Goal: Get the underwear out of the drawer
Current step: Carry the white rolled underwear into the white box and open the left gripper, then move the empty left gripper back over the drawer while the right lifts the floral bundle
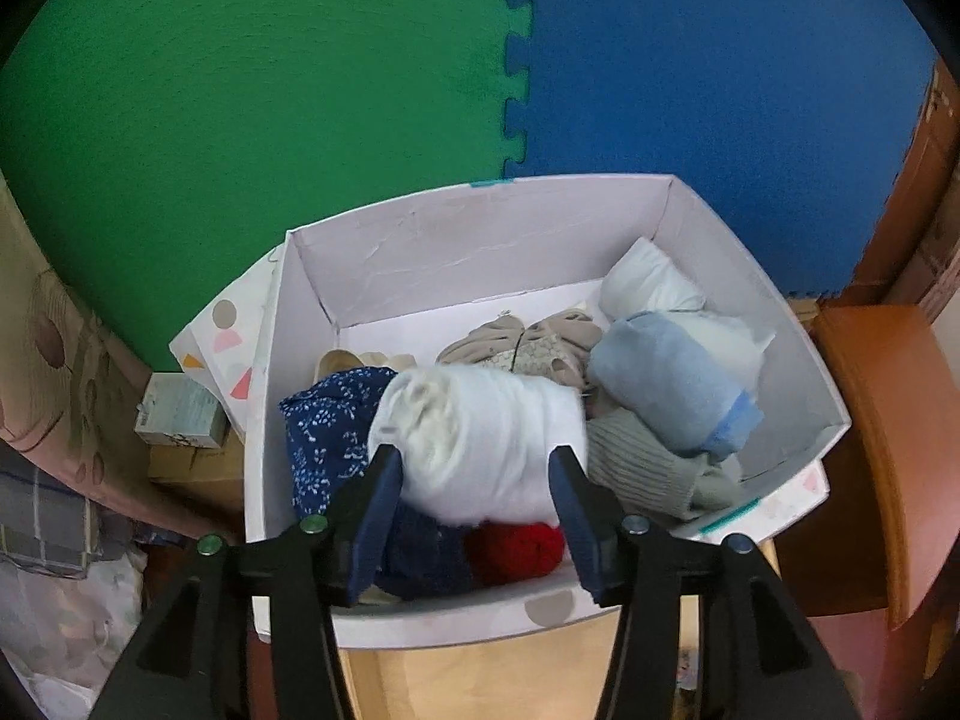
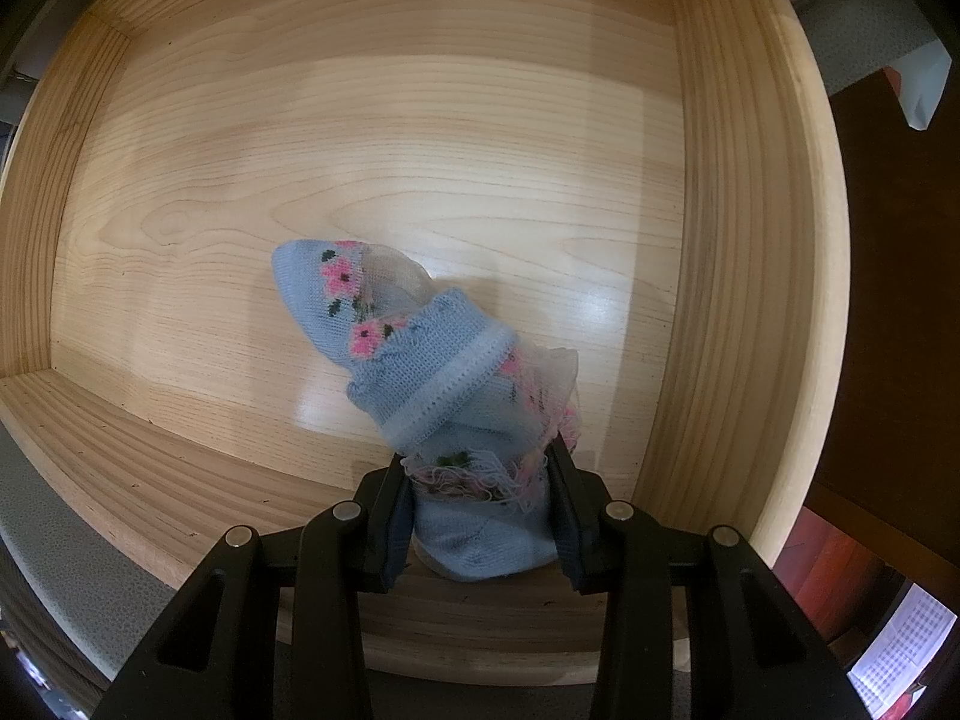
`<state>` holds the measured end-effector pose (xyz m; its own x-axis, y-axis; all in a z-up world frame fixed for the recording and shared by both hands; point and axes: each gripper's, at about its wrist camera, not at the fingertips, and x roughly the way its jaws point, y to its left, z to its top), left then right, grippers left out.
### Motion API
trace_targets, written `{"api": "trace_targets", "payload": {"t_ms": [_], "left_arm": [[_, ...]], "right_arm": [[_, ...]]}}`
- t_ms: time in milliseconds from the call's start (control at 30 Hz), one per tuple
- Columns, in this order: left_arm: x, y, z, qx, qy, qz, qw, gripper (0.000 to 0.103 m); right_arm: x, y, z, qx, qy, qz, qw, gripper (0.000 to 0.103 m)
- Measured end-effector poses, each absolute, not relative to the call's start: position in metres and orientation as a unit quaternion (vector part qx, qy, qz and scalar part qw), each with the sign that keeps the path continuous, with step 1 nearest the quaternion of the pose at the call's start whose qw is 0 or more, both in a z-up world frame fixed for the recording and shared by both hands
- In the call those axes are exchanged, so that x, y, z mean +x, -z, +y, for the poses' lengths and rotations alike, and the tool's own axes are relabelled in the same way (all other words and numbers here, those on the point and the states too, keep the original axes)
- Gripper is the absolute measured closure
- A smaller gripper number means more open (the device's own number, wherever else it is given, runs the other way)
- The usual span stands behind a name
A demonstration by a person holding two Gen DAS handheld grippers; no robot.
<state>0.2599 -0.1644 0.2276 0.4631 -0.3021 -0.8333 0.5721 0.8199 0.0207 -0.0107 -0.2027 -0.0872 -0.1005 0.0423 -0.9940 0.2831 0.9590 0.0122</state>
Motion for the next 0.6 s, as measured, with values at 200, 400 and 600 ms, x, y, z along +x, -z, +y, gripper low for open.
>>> {"api": "trace_targets", "payload": {"t_ms": [200, 400, 600], "left_arm": [[0.245, -0.257, -0.143, 0.121, 0.262, 0.429, 0.856, 0.046], [0.209, -0.297, -0.11, 0.136, 0.252, 0.381, 0.879, 0.043], [0.162, -0.306, -0.07, 0.186, 0.23, 0.342, 0.892, 0.04]], "right_arm": [[-0.01, 0.087, -0.203, 0.11, 0.091, 0.736, 0.661, 0.066], [-0.008, 0.086, -0.203, 0.11, 0.091, 0.737, 0.661, 0.066], [-0.008, 0.085, -0.203, 0.11, 0.091, 0.737, 0.661, 0.065]]}}
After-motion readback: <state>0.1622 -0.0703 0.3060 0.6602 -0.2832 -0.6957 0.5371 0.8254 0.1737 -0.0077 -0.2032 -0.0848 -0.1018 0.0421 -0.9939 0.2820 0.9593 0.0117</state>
